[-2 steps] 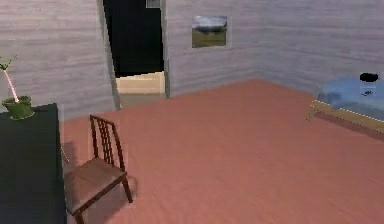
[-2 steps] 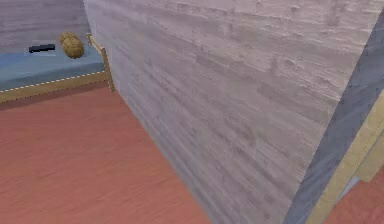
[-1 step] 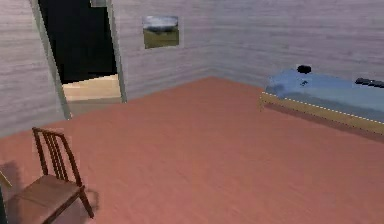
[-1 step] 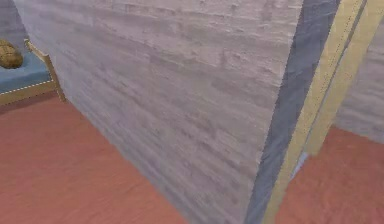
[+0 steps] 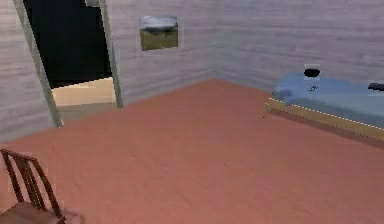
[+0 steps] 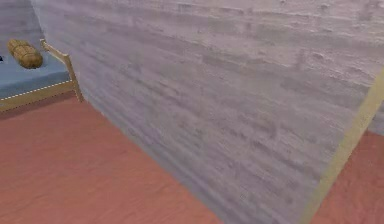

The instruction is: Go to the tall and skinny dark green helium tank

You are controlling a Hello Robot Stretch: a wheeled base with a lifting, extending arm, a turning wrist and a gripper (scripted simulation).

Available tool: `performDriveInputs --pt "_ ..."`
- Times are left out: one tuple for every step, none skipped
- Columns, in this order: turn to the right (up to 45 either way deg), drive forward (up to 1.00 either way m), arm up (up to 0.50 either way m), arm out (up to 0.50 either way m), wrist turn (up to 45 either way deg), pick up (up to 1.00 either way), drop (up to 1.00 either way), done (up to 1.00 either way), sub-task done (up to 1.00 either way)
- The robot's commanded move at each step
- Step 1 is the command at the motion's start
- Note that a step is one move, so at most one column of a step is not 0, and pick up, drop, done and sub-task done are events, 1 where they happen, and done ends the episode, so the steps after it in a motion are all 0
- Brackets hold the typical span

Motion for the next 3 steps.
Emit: performDriveInputs --pt "-12.0 0.00 0.00 0.00 0.0 0.00 0.00 0.00 0.00" --pt "0.0 1.00 0.00 0.00 0.0 0.00 0.00 0.00 0.00" --pt "-15.0 0.00 0.00 0.00 0.0 0.00 0.00 0.00 0.00"
